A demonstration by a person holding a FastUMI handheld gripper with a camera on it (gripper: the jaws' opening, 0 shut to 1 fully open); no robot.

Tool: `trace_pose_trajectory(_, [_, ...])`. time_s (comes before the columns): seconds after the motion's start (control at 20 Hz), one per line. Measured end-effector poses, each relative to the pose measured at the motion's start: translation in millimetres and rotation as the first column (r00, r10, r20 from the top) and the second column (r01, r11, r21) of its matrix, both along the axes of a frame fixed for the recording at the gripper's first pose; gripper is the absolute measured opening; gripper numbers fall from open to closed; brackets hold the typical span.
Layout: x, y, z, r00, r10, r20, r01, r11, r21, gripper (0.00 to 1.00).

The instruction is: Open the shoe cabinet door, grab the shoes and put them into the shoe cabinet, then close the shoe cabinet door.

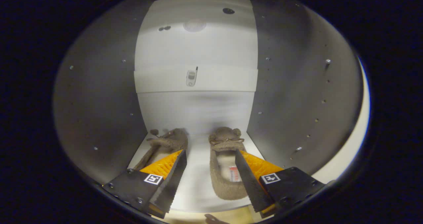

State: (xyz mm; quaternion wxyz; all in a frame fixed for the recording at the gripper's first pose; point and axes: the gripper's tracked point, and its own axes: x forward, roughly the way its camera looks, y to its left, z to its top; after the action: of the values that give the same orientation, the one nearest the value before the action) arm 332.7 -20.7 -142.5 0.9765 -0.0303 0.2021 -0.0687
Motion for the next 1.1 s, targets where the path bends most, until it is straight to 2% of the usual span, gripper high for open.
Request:
trace_pose_trajectory(0.15, [-42.9, 11.1, 25.1, 0.998, 0.029, 0.049, -0.030, 0.999, 0.018, 0.92])
trace_pose_trajectory(0.3, [-105.4, 23.5, 63.1, 0.987, 0.081, 0.137, -0.089, 0.995, 0.048, 0.92])
trace_pose_trajectory(0.5, [-199.2, 29.2, 108.4, 0.950, 0.168, 0.264, -0.201, 0.974, 0.106, 0.92])
trace_pose_trajectory(0.65, [-277.2, 22.1, 122.6, 0.930, 0.254, 0.266, -0.291, 0.950, 0.110, 0.93])
trace_pose_trajectory(0.8, [-355.0, 4.3, 140.3, 0.906, 0.311, 0.288, -0.343, 0.937, 0.069, 0.93])
trace_pose_trajectory(0.95, [-412.6, -26.1, 157.5, 0.892, 0.315, 0.324, -0.349, 0.936, 0.051, 0.93])
trace_pose_trajectory(1.1, [-450.9, -78.0, 173.3, 0.901, 0.234, 0.365, -0.274, 0.960, 0.060, 0.93])
